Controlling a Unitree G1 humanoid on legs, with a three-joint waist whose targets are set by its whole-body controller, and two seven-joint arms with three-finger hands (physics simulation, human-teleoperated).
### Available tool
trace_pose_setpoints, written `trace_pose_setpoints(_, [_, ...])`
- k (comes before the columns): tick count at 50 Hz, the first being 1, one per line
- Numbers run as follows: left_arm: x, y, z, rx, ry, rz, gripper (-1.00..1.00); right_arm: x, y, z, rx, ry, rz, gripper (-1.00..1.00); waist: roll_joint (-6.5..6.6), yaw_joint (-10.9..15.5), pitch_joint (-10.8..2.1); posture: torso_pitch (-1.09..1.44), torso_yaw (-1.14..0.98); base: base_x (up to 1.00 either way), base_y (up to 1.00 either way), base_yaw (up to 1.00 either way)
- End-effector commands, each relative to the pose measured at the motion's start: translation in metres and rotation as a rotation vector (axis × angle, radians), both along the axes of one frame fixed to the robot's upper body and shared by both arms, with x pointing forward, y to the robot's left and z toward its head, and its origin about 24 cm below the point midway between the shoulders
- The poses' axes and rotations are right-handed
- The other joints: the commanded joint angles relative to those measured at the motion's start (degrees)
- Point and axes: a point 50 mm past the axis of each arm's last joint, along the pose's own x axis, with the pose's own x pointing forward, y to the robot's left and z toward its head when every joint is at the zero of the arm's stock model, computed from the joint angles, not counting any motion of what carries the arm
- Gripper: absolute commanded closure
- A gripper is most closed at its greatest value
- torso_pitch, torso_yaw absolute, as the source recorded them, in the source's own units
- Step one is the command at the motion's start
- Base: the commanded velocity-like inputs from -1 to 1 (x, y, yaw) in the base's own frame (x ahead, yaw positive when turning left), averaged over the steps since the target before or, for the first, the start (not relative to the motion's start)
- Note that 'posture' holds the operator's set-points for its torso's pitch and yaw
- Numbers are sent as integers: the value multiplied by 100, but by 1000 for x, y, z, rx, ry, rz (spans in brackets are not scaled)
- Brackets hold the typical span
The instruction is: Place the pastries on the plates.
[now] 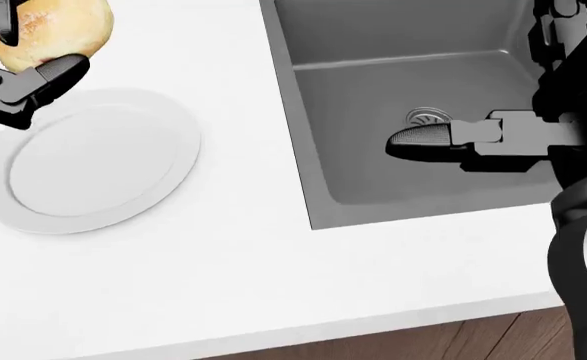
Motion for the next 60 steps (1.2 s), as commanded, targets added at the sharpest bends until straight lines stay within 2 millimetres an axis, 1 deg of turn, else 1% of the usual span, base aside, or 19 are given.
trace_pose_setpoints(1, [-1, -4, 16, 58, -86, -8, 100, -6, 1, 13, -11, -79, -2, -100, 25, -12, -140, 0, 0, 0, 0, 0])
trace_pose_setpoints(5, [10, -6, 6, 124, -41, 3, 100, -7, 0, 13, -12, -78, -5, -100, 25, 9, -168, 0, 0, 0, 0, 0])
trace_pose_setpoints(8, [13, -3, -1, 180, -14, 29, 100, -7, 0, 13, -13, -78, -5, -100, 27, 10, -181, 0, 0, 0, 0, 0])
trace_pose_setpoints(16, [13, -3, -17, 276, 64, 39, 100, -7, 1, 12, -14, -77, -5, -100, 32, -10, -191, 0, 0, 0, 0, 0])
trace_pose_setpoints(21, [12, -1, -25, 298, 100, 53, 100, -8, 0, 12, -15, -78, -7, -100, 32, -9, -187, 0, 0, 0, 0, 0])
trace_pose_setpoints(26, [6, 3, -30, 310, 137, 69, 100, -8, -1, 15, -18, -81, -10, -100, 38, -19, -182, 0, 0, 0, 0, 0])
trace_pose_setpoints(31, [1, 5, -29, 328, 148, 88, 100, -7, 0, 17, -18, -85, -8, -100, 39, -26, -166, 0, 0, 0, 0, 0])
trace_pose_setpoints(40, [0, 6, -34, 348, 175, 94, 100, -7, 0, 16, -21, -86, -10, -100, 33, -16, -153, 0, 0, 0, 0, 0])
trace_pose_setpoints(46, [-1, 7, -44, 371, 219, 82, 100, -7, 0, 15, -21, -84, -10, -100, 37, -14, -157, 0, 0, 0, 0, 0])
trace_pose_setpoints(53, [1, 6, -44, 378, 222, 84, 100, -7, 1, 14, -22, -83, -9, -100, 26, -9, -161, 0, 0, 0, 0, 0])
trace_pose_setpoints(54, [1, 6, -45, 379, 221, 83, 97, -7, 1, 14, -22, -82, -8, -100, 25, -9, -161, 0, 0, 0, 0, 0])
trace_pose_setpoints(55, [1, 6, -45, 375, 221, 80, 80, -6, 1, 13, -21, -81, -10, -100, 24, -8, -161, 0, 0, 0, 0, 0])
trace_pose_setpoints(56, [1, 6, -44, 378, 221, 84, 80, -6, 1, 13, -22, -81, -10, -100, 23, -8, -162, 0, 0, 0, 0, 0])
trace_pose_setpoints(57, [1, 7, -44, 376, 220, 83, 69, -6, 1, 13, -23, -81, -8, -100, 23, -8, -165, 0, 0, 0, 0, 0])
trace_pose_setpoints(58, [1, 6, -44, 379, 220, 84, 66, -6, 1, 13, -19, -81, -8, -100, 24, -8, -167, 0, 0, 0, 0, 0])
trace_pose_setpoints(60, [1, 6, -44, 381, 219, 85, 51, -6, 1, 12, -22, -80, -9, -100, 25, -6, -172, 0, 0, 0, 0, 0])
